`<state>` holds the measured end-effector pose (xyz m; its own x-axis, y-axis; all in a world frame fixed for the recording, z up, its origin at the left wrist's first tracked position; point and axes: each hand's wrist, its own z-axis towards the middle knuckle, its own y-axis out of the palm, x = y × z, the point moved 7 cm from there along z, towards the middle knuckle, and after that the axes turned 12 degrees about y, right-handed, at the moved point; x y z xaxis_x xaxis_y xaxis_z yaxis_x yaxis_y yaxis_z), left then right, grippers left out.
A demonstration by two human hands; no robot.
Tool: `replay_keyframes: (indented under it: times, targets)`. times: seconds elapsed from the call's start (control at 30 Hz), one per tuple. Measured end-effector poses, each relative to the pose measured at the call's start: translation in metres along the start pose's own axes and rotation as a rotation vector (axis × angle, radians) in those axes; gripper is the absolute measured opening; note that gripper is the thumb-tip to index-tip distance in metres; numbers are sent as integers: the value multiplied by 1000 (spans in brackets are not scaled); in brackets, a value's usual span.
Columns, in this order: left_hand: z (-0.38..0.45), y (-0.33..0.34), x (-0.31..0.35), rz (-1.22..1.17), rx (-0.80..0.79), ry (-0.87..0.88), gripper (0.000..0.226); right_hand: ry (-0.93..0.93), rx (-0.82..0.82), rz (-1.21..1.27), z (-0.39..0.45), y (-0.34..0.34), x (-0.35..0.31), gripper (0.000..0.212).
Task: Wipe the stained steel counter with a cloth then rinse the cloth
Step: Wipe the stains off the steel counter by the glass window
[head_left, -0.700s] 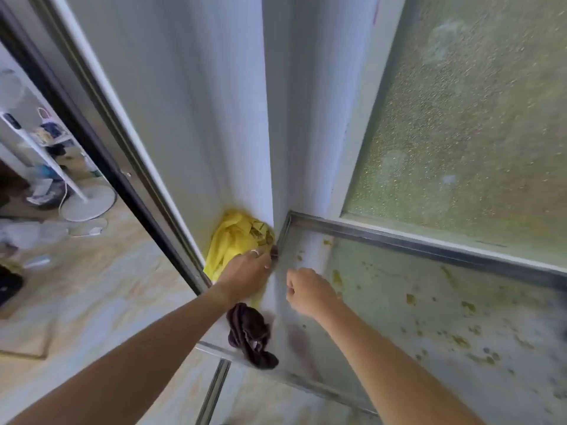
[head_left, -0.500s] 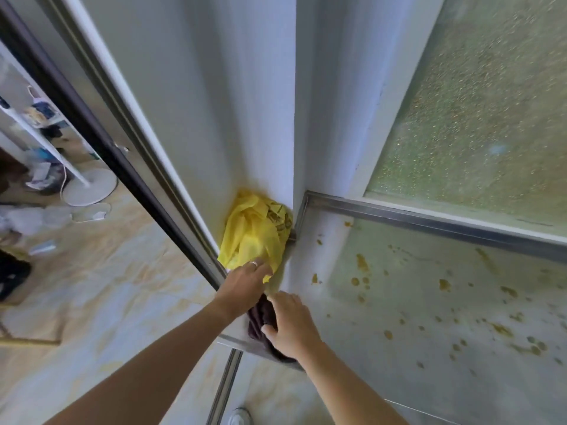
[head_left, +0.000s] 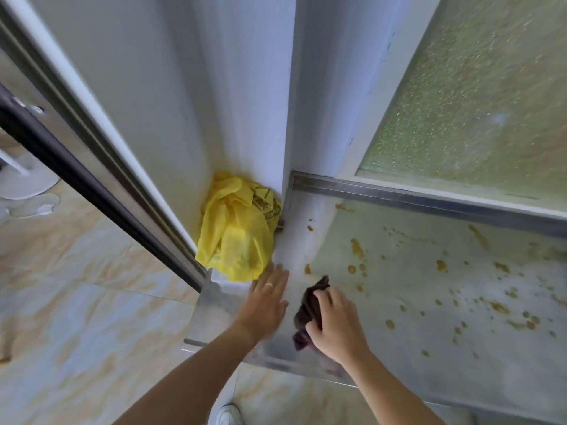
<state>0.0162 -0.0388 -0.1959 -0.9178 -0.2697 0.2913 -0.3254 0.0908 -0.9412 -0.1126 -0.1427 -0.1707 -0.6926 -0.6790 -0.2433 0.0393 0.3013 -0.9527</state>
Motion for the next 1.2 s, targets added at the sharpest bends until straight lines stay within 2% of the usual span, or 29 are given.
replay_keyframes:
  times: [0.03, 0.1, 0.23, 0.3, 0.53, 0.63, 0.77, 0.87, 0.9, 0.97, 1.03, 1.07, 1.13, 1.2]
  targets:
    - [-1, 9, -9, -11, 14, -122, 69, -79, -4, -31, -1, 11, -2, 60]
    - [-4, 21, -17, 4, 69, -208, 70, -139, 20, 42, -6, 33, -7, 62]
    - [-7, 35, -21, 30, 169, -218, 66, -155, 102, 116, -13, 63, -24, 55]
    - [-6, 39, -22, 51, 153, -220, 66, -135, 125, 128, -1, 62, -30, 54]
    - [-5, 39, -25, 67, 202, -182, 67, -133, 25, 69, 106, 46, -32, 55]
    - [-6, 39, -24, 80, 234, -171, 68, -53, 48, 28, 127, 34, -6, 53]
    - [-7, 33, -19, 90, 239, -165, 68, 220, 75, 42, 118, 5, 64, 63]
    - [1, 19, -15, 103, 259, -133, 59, 366, 164, 198, 108, -25, 103, 47]
    - [8, 14, -15, 90, 264, -142, 56, 357, 249, 268, 103, -37, 104, 42]
    - [27, 1, -18, 27, 282, -188, 56, 180, 343, 269, 86, -46, 82, 39]
    - [49, 1, -20, -3, 221, -209, 61, -98, 252, 133, 62, -23, 44, 43]
    - [57, 5, -22, 13, 170, -207, 63, -180, 176, 78, 51, -3, 29, 48]
    - [64, 16, -26, 58, 143, -206, 64, -214, 106, 42, 41, 31, 18, 58]
    - [63, 23, -30, 96, 171, -209, 64, -180, 111, 51, 52, 45, 17, 60]
